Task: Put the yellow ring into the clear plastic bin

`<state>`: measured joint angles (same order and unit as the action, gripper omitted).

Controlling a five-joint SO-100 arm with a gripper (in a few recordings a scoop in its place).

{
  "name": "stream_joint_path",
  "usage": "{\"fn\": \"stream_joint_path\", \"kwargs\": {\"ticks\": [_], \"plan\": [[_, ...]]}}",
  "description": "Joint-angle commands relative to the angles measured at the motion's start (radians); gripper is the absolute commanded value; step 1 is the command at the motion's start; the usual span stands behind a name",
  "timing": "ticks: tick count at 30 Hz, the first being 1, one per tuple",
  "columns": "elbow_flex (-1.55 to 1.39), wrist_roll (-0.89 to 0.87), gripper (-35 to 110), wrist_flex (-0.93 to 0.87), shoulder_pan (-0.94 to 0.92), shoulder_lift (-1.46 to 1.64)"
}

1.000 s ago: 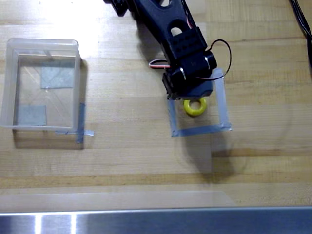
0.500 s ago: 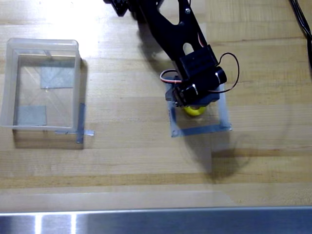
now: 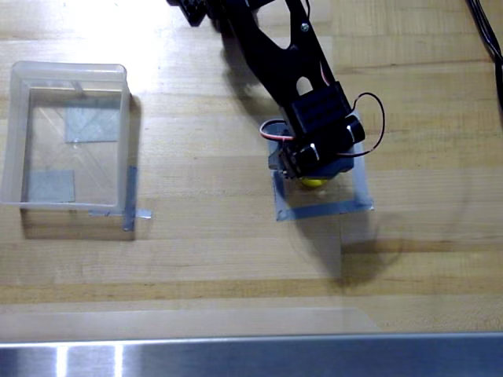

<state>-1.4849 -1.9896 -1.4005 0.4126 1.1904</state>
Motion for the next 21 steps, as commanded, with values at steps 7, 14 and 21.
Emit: {"fn": "stream_joint_path", "kwargs": {"ticks": [7, 14, 21], "plan": [[0.044, -0.071, 22, 0.000, 0.021, 0.034], [-0.032, -0.072, 21, 0.067, 0.009, 0.032], [-0.106, -0.072, 21, 0.169, 0.009, 0.048]]}}
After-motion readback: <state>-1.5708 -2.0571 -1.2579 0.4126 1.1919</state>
